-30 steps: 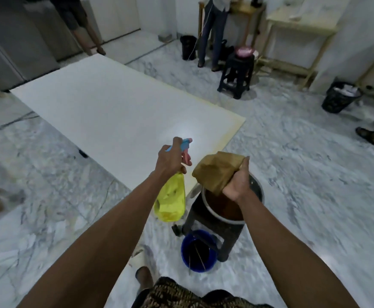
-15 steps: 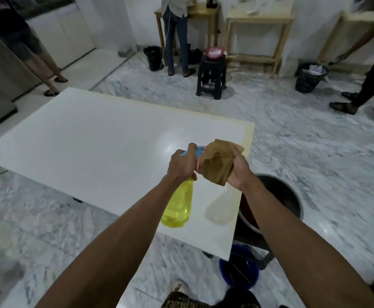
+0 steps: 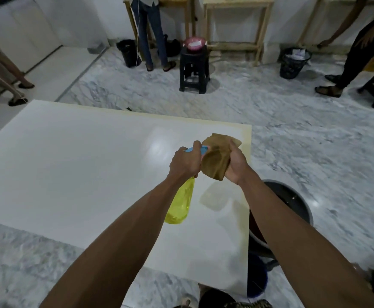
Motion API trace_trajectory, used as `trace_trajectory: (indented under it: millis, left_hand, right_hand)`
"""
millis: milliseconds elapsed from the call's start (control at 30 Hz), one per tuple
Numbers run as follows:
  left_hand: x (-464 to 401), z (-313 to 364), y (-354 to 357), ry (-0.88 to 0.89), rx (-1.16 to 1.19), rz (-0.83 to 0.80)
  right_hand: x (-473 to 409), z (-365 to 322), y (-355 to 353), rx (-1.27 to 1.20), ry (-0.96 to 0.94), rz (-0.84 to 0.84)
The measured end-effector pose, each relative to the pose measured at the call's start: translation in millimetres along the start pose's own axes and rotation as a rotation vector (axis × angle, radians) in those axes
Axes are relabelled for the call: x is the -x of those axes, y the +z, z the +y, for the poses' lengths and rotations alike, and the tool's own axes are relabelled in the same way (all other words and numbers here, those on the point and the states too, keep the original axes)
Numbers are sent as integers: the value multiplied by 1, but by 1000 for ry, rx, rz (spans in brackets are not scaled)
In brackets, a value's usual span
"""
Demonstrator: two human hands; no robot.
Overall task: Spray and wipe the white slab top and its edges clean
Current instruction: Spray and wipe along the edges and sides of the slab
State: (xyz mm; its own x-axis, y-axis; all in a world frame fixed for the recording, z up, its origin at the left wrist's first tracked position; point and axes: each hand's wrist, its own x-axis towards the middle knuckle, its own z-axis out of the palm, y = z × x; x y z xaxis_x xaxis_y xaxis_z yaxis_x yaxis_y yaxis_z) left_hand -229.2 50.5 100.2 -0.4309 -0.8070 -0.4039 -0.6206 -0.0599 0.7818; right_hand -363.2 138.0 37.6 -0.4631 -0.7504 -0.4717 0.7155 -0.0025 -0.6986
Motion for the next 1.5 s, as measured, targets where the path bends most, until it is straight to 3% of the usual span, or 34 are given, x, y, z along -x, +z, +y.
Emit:
trace_trajectory:
  millis: [200, 367, 500, 667, 733, 767, 833, 900, 967, 1100, 1500]
  left_hand:
    - [-70, 39, 27, -10, 39, -40]
    - [-110, 45, 49, -1, 121, -153]
    - [-135, 39, 63, -40, 131, -217]
    - [-160, 37, 82, -16, 145, -280]
    - [-174, 35, 91, -3, 161, -276]
    - [-182, 32, 98, -3, 165, -278]
    - [-196, 27, 109, 3, 172, -287]
    - [-205, 20, 117, 8, 167, -286]
    - [-211, 14, 121, -5, 160, -283]
    - [-217, 2, 123, -9, 127, -277]
    - [-199, -22, 113, 5, 73, -281]
  right_hand:
    - [-62, -31, -11, -23, -36, 96]
    - [-106, -27, -44, 75, 19, 283]
    - [-128, -38, -83, 407, -19, 581]
    - [-165, -90, -121, 978, -513, 874]
    - [-198, -107, -141, 1344, -553, 946]
    - [-216, -112, -148, 1504, -503, 924]
    - [-250, -109, -161, 1699, -387, 707]
    - [-274, -87, -169, 1803, -164, 404]
    - [-286, -57, -176, 1871, 10, 290]
    - [-281, -37, -173, 1858, -107, 418]
    - [-252, -6, -173, 1887, -227, 465]
